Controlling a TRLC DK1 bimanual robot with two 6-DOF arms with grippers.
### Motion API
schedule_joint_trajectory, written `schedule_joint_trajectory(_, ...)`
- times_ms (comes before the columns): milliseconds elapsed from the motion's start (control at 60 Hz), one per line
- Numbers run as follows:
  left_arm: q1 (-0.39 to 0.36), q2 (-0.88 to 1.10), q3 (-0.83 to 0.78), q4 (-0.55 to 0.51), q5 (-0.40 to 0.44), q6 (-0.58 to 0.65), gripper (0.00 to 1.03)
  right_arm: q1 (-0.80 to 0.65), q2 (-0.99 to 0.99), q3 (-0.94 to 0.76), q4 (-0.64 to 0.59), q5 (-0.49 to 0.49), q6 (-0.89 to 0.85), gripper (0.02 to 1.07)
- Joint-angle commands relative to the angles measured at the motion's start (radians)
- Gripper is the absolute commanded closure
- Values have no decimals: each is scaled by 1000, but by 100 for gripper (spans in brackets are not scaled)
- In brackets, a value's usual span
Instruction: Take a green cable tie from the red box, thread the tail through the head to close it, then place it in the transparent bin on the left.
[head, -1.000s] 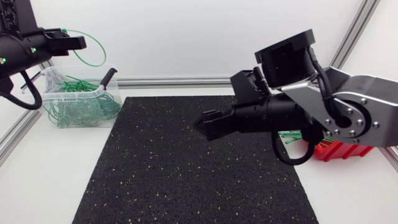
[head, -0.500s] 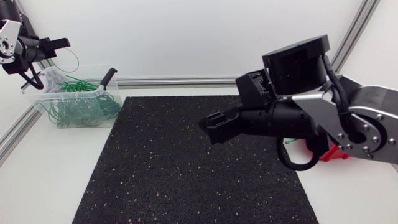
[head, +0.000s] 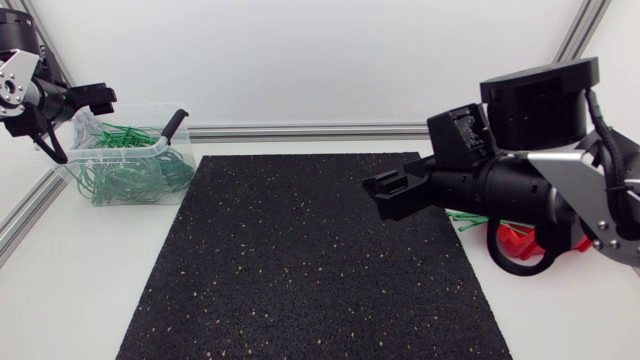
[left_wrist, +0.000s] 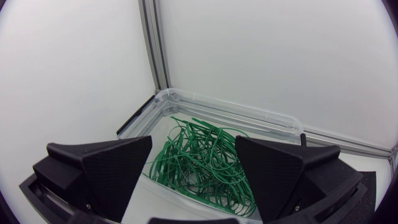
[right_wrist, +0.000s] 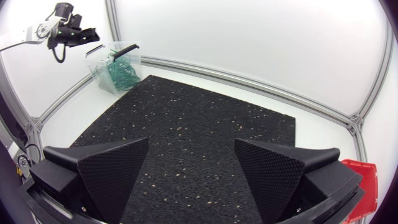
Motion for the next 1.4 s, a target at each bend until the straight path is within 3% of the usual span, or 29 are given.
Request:
schedule_joint_trajectory(0, -3, -54, -62, 23, -3, 28, 3, -53, -37, -49, 7, 20, -43, 6)
schedule_joint_trajectory(417, 9, -321, -374, 109, 140, 80, 3, -304, -209, -223, 91, 46, -113, 6)
schedule_joint_trajectory(850, 68, -675, -725, 212, 333, 117, 3, -423, -551, -410, 113, 46, -151, 6)
schedule_joint_trajectory(1383, 33, -1115, -1037, 240, 362, 102, 3, -492, -829, -594, 153, 9, -115, 6)
